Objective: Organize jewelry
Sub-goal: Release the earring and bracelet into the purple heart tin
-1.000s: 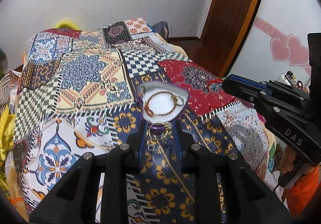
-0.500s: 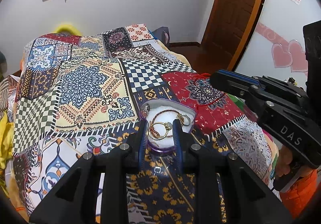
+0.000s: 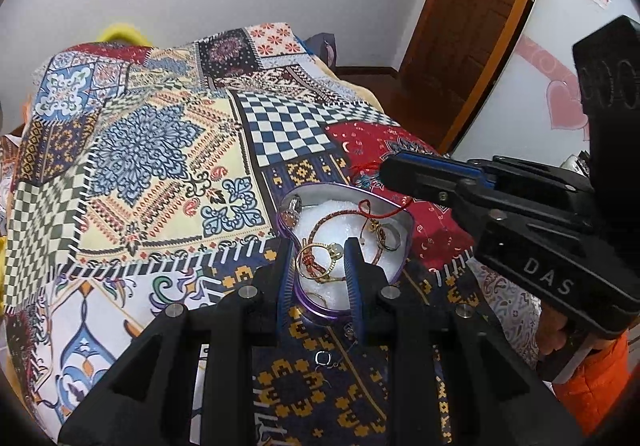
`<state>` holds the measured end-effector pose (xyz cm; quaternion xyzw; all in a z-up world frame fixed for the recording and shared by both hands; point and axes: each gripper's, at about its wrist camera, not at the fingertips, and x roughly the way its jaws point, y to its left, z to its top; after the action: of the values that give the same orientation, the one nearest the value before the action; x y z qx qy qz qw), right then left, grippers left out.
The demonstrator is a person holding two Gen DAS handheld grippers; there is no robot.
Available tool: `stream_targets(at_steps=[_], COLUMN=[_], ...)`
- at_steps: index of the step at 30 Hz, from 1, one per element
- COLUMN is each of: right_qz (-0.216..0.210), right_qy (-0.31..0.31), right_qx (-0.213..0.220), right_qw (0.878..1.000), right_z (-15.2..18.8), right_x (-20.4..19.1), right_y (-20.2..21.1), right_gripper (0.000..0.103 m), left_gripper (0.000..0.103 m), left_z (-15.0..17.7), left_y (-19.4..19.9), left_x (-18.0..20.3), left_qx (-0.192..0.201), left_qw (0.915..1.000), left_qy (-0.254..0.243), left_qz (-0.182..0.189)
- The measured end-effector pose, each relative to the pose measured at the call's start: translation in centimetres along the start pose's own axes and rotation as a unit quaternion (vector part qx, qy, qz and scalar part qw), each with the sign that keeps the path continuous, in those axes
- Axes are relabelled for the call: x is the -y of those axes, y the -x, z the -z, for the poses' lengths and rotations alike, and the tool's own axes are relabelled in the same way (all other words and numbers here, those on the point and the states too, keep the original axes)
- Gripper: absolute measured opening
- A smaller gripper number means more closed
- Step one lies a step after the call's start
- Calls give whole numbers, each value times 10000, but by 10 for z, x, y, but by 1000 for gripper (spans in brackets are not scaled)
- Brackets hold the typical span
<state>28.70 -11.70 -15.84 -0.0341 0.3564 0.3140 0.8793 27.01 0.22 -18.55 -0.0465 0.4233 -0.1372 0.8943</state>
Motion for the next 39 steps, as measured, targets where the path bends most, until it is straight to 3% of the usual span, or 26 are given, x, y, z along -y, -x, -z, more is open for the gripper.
stream_targets(at_steps=[9,19,25,30,39], right_qz=[-57,-51,92,169,327], right_qy=[26,103,154,210,289], right_qx=[-382,-530,-435,-303,-109], right_qw=[9992,9985,9989,9992,9990], right_z=[5,6,3,-1,5], right_x=[5,2,-1,-5,-15], right_y=[-16,-13,-4,9,32], right_gripper=[7,7,17,18,31], left_gripper=[24,24,26,27,35], left_z=[2,4,2,-1,8], left_y=[-12,-1,19,38,62], left_x=[5,8,11,10,7], left_qx=[-162,-154,-8,151,224], left_qw=[9998,9998,9997,9994,9991], left_qy=[-118,-153,-225,-222,-185], left_qz=[53,4,-95,-196,-322])
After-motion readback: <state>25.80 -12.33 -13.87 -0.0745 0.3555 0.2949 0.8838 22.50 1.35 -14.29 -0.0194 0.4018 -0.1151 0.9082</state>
